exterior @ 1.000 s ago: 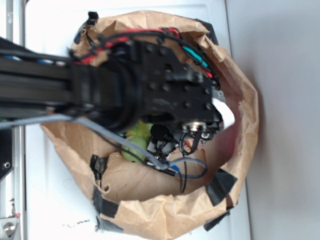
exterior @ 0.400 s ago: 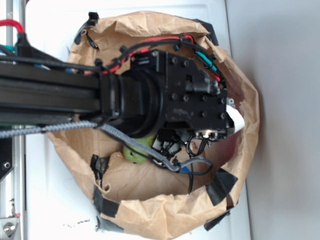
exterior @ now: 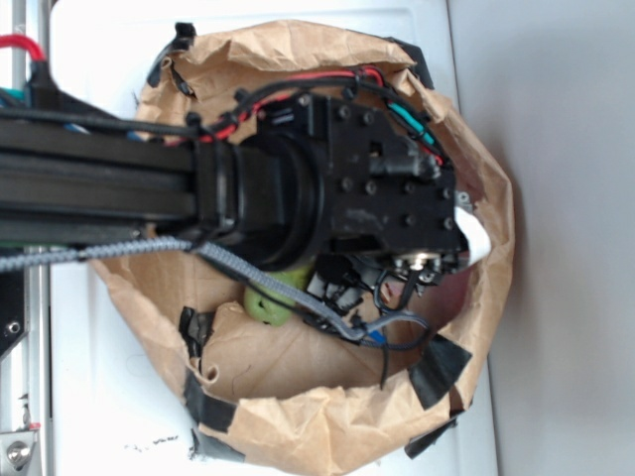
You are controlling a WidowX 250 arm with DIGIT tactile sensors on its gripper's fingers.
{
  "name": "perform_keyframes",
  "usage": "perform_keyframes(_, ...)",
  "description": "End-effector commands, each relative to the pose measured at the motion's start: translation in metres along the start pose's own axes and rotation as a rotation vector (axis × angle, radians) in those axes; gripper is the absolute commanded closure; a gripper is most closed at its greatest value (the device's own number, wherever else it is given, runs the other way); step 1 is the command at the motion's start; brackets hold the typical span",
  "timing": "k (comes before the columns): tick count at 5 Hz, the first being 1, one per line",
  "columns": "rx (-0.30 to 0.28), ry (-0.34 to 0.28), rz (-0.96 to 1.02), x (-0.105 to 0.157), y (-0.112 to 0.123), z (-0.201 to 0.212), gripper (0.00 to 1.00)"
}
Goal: Grab the shell.
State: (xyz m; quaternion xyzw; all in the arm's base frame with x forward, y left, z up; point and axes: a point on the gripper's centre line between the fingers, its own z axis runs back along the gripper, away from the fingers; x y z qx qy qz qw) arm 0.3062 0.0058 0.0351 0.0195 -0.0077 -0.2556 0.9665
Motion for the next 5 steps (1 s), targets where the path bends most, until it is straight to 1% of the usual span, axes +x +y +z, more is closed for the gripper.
perform_keyframes(1,-0.124,-0.231,0.308,0.004,0.002,0.096,1.0)
perform_keyframes(2,-0.163,-0.31,0.457,0.005,-0.008,0.127,1.0)
perform_keyframes(3,-0.165,-0.374,0.658,0.0,-0.012,0.135,1.0)
perform_keyframes(4,-0.166,-0.42,0.687,-0.001,-0.015,0.134,1.0)
perform_keyframes(5,-0.145,-0.42,0.649,-0.003,-0.015,0.132,1.0)
